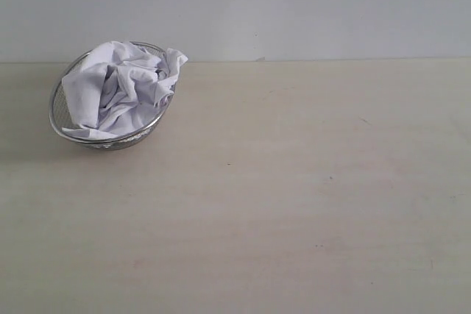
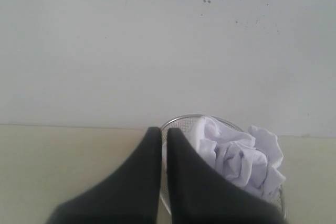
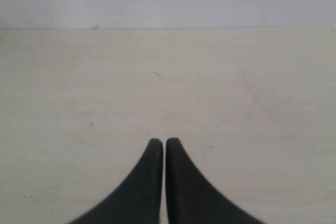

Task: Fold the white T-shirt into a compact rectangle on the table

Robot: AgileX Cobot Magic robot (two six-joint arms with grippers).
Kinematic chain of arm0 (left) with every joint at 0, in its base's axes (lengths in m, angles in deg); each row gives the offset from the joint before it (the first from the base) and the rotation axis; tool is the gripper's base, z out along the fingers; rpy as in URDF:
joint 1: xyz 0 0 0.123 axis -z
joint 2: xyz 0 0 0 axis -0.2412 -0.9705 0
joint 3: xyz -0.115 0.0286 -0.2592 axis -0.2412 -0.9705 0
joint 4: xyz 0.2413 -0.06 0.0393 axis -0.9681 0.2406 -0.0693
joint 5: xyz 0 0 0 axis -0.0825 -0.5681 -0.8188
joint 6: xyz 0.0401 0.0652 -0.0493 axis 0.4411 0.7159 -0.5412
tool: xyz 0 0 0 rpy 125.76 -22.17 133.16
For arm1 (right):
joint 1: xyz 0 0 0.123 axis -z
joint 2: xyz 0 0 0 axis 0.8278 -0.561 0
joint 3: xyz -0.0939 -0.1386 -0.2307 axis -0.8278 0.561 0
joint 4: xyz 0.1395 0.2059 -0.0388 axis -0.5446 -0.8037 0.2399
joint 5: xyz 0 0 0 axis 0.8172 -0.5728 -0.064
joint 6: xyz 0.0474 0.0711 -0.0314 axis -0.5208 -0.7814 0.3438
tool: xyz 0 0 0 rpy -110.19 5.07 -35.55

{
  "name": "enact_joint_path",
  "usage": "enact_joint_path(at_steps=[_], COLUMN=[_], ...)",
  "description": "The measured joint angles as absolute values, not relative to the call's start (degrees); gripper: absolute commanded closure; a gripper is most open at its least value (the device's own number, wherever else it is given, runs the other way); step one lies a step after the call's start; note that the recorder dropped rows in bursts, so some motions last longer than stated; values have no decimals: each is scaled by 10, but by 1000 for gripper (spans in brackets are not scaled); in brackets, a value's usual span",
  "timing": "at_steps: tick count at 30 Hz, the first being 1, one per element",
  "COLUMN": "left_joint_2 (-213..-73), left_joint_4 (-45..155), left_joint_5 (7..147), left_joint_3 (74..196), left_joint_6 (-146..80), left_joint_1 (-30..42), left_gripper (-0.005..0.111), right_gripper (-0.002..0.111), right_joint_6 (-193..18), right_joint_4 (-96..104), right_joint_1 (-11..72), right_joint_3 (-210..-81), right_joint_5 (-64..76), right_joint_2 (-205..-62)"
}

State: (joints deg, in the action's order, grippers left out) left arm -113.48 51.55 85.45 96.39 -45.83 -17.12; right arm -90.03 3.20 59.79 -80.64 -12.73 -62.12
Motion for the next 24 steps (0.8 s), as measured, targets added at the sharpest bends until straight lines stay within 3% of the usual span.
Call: enact_joint_path(at_steps=[24], left_joint_2=[-1169], left_joint_4=[491], left_joint_5=[869], left_joint_3=[971], left_joint_6=[-541], left_joint_1=[-167], left_gripper=[102], right_gripper=[109], right_joint_6=[-900], right_joint_4=[32], right_joint_1=[598], right_joint_3=[-806], right_joint_5=[-127], right_joint_2=[-621])
